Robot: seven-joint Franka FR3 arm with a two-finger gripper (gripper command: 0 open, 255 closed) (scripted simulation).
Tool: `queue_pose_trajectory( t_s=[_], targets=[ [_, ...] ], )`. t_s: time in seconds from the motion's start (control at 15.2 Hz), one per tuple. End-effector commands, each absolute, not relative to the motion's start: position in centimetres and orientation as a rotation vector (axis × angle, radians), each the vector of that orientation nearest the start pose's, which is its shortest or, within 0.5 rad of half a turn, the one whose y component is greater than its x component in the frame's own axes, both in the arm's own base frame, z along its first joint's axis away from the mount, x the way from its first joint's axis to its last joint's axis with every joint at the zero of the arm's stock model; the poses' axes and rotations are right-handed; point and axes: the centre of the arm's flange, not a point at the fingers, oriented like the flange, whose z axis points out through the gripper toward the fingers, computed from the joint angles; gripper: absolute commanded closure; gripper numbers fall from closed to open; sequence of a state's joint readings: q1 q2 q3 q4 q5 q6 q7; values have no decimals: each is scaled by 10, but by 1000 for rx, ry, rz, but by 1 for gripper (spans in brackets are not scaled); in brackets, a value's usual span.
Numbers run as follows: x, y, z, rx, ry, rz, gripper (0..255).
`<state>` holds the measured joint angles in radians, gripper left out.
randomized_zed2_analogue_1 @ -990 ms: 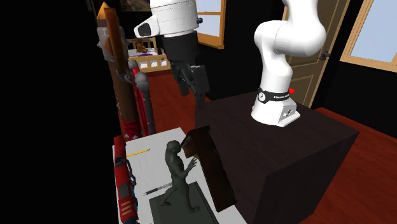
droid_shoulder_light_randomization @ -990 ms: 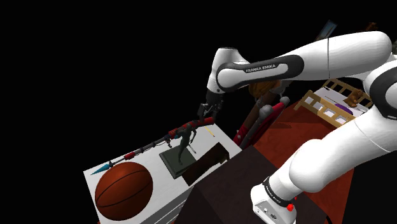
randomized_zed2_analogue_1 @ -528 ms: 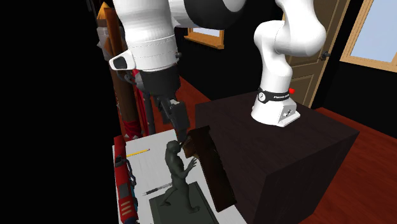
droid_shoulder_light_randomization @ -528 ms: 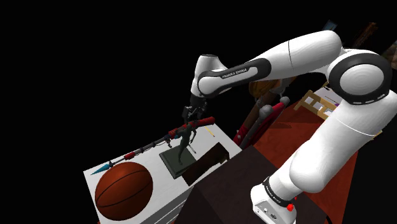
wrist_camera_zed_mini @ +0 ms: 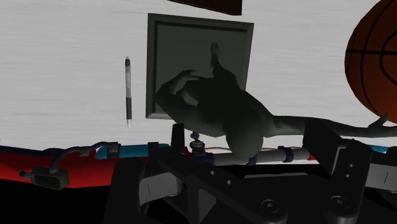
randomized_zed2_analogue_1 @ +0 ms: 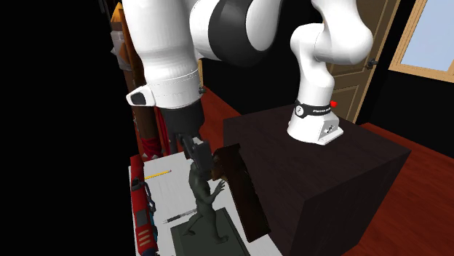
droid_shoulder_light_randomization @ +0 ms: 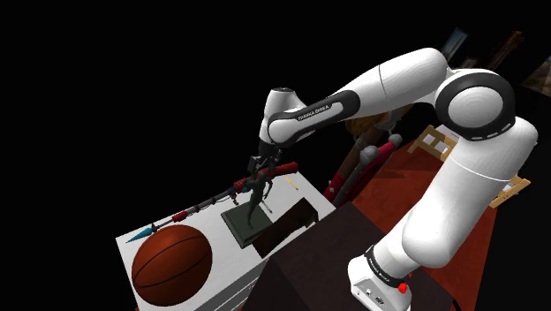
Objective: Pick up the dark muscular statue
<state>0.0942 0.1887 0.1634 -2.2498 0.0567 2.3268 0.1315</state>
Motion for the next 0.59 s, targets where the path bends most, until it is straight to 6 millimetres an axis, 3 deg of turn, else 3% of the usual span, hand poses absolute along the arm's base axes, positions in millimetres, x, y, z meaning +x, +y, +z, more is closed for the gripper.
queue_pose_trajectory(
  t_s=[0.0,0.07,0.53],
  targets=[
    [510,135,270,-3086,-129,186,0],
    [509,136,270,-3086,-129,186,255],
    [509,136,270,-3086,-129,186,255]
  ],
)
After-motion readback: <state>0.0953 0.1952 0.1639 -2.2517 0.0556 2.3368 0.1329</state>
